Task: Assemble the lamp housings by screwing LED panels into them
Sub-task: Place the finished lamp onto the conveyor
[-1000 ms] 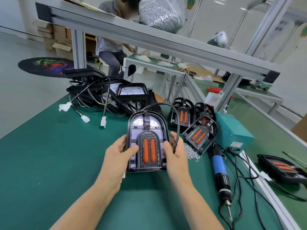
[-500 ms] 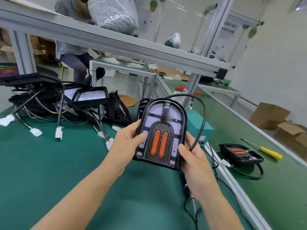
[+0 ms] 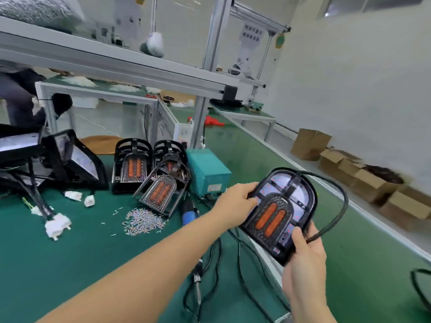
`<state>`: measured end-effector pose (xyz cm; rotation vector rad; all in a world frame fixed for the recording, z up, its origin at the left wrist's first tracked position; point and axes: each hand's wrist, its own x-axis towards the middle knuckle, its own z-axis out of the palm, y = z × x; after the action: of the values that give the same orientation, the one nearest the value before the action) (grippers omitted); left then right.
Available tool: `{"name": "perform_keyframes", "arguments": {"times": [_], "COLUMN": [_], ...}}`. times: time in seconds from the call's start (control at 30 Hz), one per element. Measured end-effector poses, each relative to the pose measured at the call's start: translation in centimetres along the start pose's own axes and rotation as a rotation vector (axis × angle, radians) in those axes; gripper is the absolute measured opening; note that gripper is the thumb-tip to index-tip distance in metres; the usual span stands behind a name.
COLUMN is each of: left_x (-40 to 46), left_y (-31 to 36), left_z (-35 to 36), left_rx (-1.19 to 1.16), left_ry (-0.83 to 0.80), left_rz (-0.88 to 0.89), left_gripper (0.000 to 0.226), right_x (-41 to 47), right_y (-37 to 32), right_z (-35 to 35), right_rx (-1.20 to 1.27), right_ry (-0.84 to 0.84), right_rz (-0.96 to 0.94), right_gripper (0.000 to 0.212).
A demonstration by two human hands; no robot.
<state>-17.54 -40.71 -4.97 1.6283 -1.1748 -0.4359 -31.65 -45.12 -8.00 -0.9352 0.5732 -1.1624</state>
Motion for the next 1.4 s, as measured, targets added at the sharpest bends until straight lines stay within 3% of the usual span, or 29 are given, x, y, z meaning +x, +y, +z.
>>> {"name": "perform_keyframes", "arguments": {"times": [0.1,0.23,0.47,0.63,0.7,0.8,0.97,1.07,1.23,1.4], "left_x": [2.6,4.7,5.2,5.0,4.5,3.4,1.9,1.7,2.2,2.6], "left_y": [-0.3,-0.3,-1.4,-3.5,-4.0,-4.7,-5.2,-5.0,-4.7,-4.6], "left_z": [3.4,7.0,10.5,10.8,10.9,11.1,10.7,10.7,10.5,9.6], "left_rx": [0.212,0.451,0.394,0.440,0.490,0.597,0.600,0.530,0.628,0.718], "left_ry": [-0.061,-0.108,-0.330,-0.330,-0.319,-0.210,-0.062,-0.140,-0.286,-0.303], "left_rz": [-0.037,-0.078,-0.150,-0.105,-0.119,-0.088,-0.001,-0.050,-0.034,-0.043], "left_gripper": [0.028,0.031,0.016,0.028,0.047,0.063,0.048,0.045,0.057,0.053], "right_x": [2.1,4.7,8.2,10.3,11.0,11.0,7.8,7.0,8.0,9.6], "right_y": [0.1,0.7,1.6,2.4,2.6,2.5,3.3,4.4,5.3,6.0], "right_z": [-2.2,-4.7,-6.5,-6.5,-6.4,-7.0,-9.1,-8.9,-6.3,-4.6], "right_rx": [-0.069,-0.142,-0.230,-0.240,-0.263,-0.436,-0.887,-0.997,-0.993,-0.993], "right_ry": [0.188,0.367,0.528,0.541,0.558,0.510,0.202,0.103,0.168,0.181], "right_rz": [0.030,0.082,0.177,0.222,0.210,0.154,0.031,0.059,0.079,0.060], "right_gripper": [0.029,0.022,0.020,0.015,0.022,0.059,0.096,0.092,0.083,0.083]}}
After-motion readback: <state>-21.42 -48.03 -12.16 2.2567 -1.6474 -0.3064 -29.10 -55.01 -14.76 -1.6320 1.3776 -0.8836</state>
